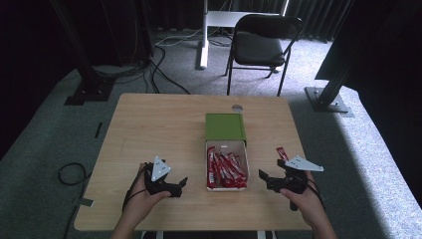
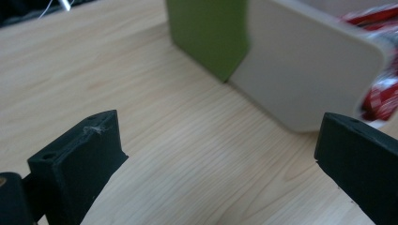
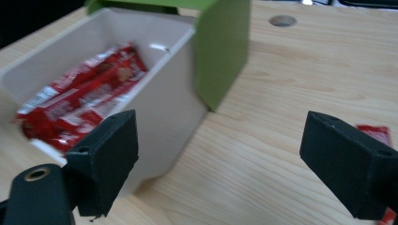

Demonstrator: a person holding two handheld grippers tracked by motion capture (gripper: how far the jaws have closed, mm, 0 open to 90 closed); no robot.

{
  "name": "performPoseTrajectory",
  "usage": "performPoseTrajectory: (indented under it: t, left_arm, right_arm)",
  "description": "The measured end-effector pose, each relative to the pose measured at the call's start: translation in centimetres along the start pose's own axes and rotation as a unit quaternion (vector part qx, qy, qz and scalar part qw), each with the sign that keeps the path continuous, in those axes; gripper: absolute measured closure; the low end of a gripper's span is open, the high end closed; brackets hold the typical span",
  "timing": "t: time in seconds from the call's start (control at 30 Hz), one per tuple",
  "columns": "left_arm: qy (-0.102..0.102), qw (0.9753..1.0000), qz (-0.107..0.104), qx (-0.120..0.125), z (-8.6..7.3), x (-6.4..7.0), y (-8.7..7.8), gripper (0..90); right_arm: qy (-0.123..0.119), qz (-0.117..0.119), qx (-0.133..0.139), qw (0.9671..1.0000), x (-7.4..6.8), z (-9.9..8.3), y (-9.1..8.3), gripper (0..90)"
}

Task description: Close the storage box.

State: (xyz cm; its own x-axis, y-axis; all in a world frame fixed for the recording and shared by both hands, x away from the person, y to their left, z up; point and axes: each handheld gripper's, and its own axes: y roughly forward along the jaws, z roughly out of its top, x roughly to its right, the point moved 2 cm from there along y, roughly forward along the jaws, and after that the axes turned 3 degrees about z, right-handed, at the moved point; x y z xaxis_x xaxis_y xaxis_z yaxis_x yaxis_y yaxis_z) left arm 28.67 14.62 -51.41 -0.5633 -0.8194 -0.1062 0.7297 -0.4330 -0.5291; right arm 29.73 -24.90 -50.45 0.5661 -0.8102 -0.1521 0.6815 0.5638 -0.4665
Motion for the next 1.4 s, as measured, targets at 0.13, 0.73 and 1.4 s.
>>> performPoseTrajectory:
  t: [0.13, 0.73, 1.4]
  left_arm:
    - [0.012, 0.9998, -0.014, 0.010, 0.8, 1.0, 0.3, 2.1]
    - [0.033, 0.9975, -0.058, 0.024, 2.3, 3.6, 2.6, 2.1]
    - [0.026, 0.9977, -0.061, 0.013, 2.3, 3.4, 4.5, 2.0]
  right_arm:
    - [-0.012, 0.016, -0.001, 0.9998, -0.9, 0.3, 0.1, 11.3]
    - [-0.023, 0.044, -0.021, 0.9986, -2.1, -0.2, 2.2, 11.4]
    - [-0.019, 0.043, -0.032, 0.9984, -1.6, -0.6, 2.9, 11.4]
